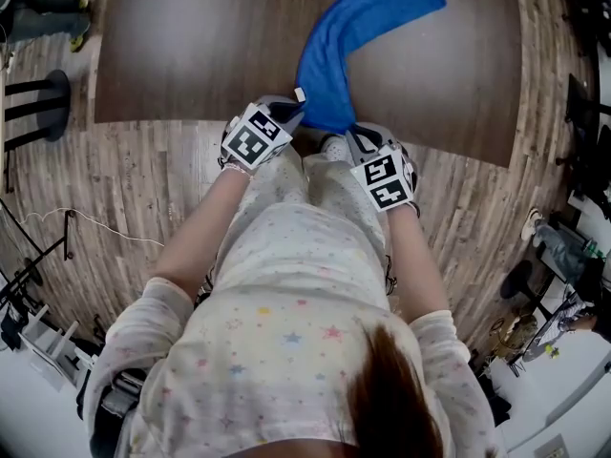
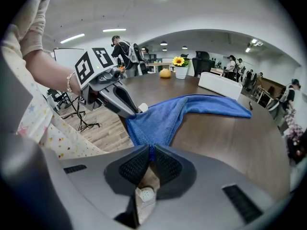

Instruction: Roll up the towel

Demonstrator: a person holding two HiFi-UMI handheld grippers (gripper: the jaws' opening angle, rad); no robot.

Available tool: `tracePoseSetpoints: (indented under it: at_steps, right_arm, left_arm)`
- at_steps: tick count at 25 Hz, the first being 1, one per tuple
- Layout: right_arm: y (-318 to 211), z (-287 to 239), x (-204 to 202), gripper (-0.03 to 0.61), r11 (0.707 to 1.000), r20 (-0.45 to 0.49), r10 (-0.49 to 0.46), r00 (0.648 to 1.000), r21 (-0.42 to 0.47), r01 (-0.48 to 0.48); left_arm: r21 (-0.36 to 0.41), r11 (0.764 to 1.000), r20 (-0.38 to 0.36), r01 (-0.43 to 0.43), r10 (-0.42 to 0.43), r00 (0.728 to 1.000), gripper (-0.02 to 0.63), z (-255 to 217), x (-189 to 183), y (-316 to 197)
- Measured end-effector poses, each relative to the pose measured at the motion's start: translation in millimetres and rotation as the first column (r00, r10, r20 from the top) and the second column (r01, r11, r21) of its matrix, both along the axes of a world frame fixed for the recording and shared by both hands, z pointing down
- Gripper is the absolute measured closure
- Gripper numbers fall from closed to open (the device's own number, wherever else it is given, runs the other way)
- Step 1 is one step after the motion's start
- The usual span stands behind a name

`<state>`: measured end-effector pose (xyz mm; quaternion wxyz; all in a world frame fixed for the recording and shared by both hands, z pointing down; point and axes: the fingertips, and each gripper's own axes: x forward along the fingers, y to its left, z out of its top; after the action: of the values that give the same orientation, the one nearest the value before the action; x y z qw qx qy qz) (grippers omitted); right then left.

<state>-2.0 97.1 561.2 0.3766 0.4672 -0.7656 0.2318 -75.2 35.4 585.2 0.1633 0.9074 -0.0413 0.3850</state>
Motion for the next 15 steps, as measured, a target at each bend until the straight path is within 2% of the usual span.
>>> tracePoseSetpoints:
  at_steps: [4, 10, 15]
  right_arm:
    - [3.8, -2.3, 18.6, 0.548, 1.0, -0.01, 0.007, 1.0, 0.004, -0.007]
    - [3.2, 1.2, 12.4, 0.536, 1.0, 0.034, 0.008, 0.999, -0.016, -0.008]
    - [0.4, -3.1, 10.2, 0.473, 0.997, 0.13, 0.07, 0.989, -0.036, -0.066]
  left_arm:
    - [0.0, 1.0, -0.011, 0.007, -0.007, 1.0, 0.575, -3.5, 14.4, 9.7]
    - [0.066, 0.998, -0.043, 0.003, -0.001, 0.999, 0.572, -7.3, 15.2, 10.7]
    - [0.061, 0.998, -0.064, 0.026, -0.022, 0.998, 0.471, -9.2, 1.9, 2.2]
